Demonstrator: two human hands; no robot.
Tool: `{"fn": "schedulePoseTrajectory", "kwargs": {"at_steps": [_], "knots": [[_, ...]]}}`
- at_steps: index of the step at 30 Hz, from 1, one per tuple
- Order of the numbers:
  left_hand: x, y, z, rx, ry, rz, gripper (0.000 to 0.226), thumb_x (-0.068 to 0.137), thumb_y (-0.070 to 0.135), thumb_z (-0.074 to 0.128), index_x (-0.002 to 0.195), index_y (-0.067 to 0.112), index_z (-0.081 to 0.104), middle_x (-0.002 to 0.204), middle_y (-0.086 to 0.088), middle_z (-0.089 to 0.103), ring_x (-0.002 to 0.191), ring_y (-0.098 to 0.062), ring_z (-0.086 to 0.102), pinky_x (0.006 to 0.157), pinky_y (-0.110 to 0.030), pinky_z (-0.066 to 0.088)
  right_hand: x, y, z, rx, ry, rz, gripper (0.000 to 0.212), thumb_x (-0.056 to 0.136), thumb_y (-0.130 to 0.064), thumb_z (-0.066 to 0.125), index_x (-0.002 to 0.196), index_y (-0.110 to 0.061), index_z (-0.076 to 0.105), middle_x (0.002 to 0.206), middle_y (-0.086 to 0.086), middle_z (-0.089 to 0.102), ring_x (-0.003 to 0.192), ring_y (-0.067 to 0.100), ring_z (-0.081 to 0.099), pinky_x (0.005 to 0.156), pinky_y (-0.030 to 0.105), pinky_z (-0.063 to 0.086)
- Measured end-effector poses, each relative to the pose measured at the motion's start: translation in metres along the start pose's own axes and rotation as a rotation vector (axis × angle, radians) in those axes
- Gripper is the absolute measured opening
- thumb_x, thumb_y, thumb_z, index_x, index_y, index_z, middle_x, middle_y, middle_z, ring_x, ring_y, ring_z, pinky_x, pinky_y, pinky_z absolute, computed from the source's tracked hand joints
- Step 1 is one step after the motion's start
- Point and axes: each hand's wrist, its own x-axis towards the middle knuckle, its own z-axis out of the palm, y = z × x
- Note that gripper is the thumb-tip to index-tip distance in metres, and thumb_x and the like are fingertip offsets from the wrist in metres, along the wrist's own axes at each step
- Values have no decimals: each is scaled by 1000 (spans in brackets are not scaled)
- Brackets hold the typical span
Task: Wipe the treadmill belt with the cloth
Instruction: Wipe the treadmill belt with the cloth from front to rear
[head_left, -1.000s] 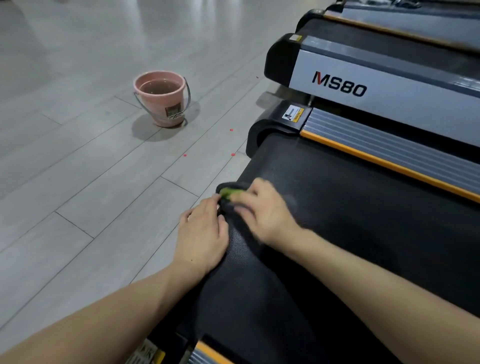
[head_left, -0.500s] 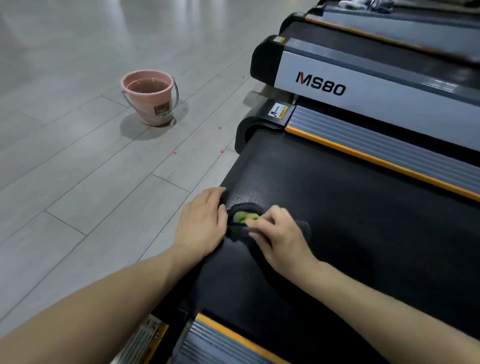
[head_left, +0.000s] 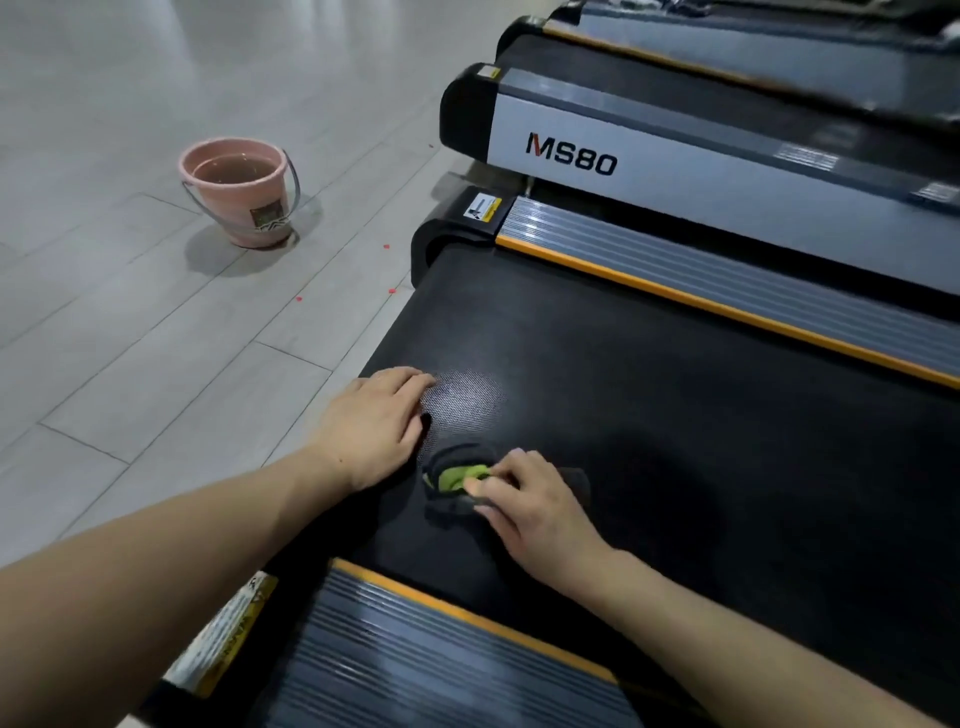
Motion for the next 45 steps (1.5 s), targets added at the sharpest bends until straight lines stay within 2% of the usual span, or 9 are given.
{"fn": "schedulePoseTrajectory", "kwargs": {"at_steps": [3, 9, 14, 17, 24, 29, 32, 39, 45], "knots": [[-14, 17, 4, 13, -4, 30, 59, 89, 41, 27, 137, 21, 52, 141, 1, 54, 130, -22, 51, 104, -42, 43, 13, 51, -15, -132, 2, -63, 17, 93, -31, 61, 104, -21, 68, 94, 6, 57, 82, 27, 54, 74, 38, 50], [-38, 56, 17, -29, 14, 18, 53, 91, 37, 32, 134, 20, 56, 138, 0, 56, 127, -23, 53, 103, -42, 46, 46, 134, -42, -319, 221, 496, 17, 90, -26, 61, 101, -14, 66, 95, 14, 50, 87, 38, 51, 76, 46, 48], [-54, 81, 27, -40, 15, 13, 49, 91, 34, 36, 133, 20, 58, 138, 0, 57, 128, -21, 53, 102, -41, 47, -44, 42, -36, -47, 17, 31, 10, 92, -25, 64, 101, -21, 66, 93, 6, 53, 80, 26, 49, 72, 35, 43], [-60, 87, 34, -15, 5, 13, 50, 92, 35, 34, 134, 21, 58, 140, 1, 56, 131, -20, 51, 105, -40, 45, -44, 70, -42, -116, -44, -95, 15, 94, -30, 60, 98, -18, 67, 94, 6, 55, 80, 26, 51, 71, 37, 47], [-74, 101, 37, -12, 39, -11, 50, 93, 34, 34, 135, 22, 58, 141, 2, 54, 134, -17, 48, 106, -38, 41, 24, 145, -55, -306, 236, 545, 21, 91, -31, 62, 103, -15, 66, 99, 13, 52, 92, 37, 52, 81, 49, 49], [-87, 103, 38, -46, 58, -9, 45, 93, 30, 39, 132, 20, 58, 141, 1, 54, 135, -20, 47, 110, -39, 41, -63, 48, -40, -110, -22, 43, 20, 92, -33, 58, 103, -19, 67, 94, 8, 53, 81, 26, 49, 70, 39, 45], [-85, 103, 42, -69, 83, -2, 44, 93, 30, 40, 131, 19, 59, 140, 2, 54, 135, -18, 47, 112, -39, 38, -65, 74, -48, -159, -69, -114, 20, 93, -35, 59, 104, -21, 68, 97, 4, 56, 82, 24, 51, 72, 35, 46], [-84, 103, 44, -96, 119, -14, 41, 92, 29, 41, 124, 18, 64, 133, 3, 59, 131, -17, 51, 111, -39, 37, -1, 165, -70, -340, 227, 565, 20, 93, -32, 59, 103, -16, 65, 102, 16, 53, 94, 40, 52, 83, 48, 48], [-85, 103, 42, -103, 98, -38, 40, 93, 30, 41, 124, 19, 62, 134, 4, 57, 131, -16, 50, 113, -36, 33, -86, 57, -49, -42, 12, 12, 15, 95, -29, 62, 99, -17, 69, 93, 7, 54, 79, 25, 49, 70, 37, 43]]}}
